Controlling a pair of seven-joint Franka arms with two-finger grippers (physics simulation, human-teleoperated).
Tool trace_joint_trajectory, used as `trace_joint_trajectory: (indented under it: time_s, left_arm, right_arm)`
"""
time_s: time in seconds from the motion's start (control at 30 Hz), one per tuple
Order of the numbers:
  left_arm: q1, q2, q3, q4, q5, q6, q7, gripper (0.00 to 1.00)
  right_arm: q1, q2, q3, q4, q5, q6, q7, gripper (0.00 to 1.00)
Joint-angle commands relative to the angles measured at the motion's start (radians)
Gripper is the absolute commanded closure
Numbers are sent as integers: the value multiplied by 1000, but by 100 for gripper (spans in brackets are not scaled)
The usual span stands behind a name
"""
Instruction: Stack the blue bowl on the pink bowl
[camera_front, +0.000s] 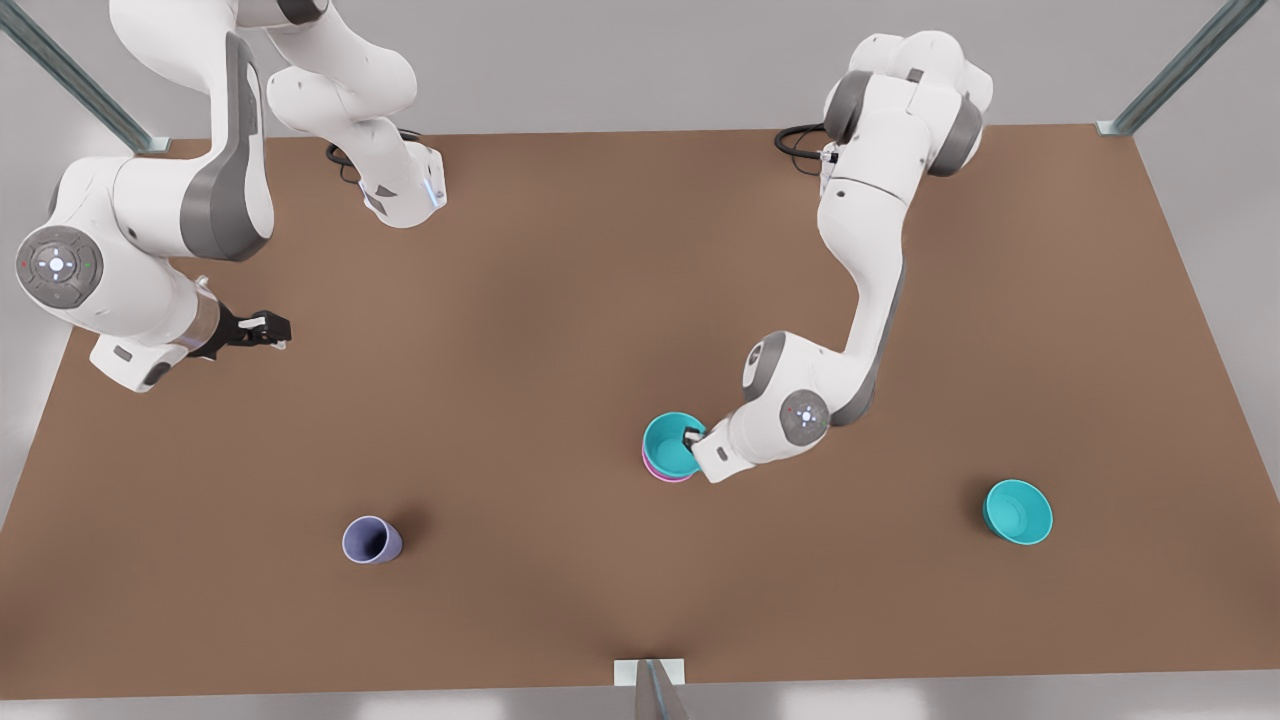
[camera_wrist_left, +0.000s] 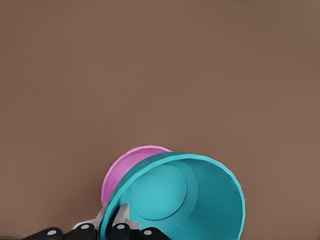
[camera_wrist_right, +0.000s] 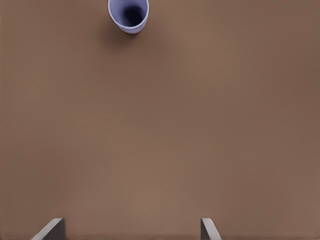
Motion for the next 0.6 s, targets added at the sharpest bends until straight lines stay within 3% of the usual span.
trace_joint_trajectory:
  time_s: [0.0, 0.07, 0.57]
  left_arm:
    - [-4, 8, 0, 10, 15, -35, -678, 79]
    - [-2, 9, -3, -1, 58, -111, -678, 79]
    - [9, 37, -37, 3, 52, -73, -677, 79]
  right_arm:
    - [0, -1, -1, 0, 1, -1, -47, 0]
    - [0, -1, -1, -7, 1, -1, -46, 0]
    - [2, 11, -1, -7, 1, -1, -44, 0]
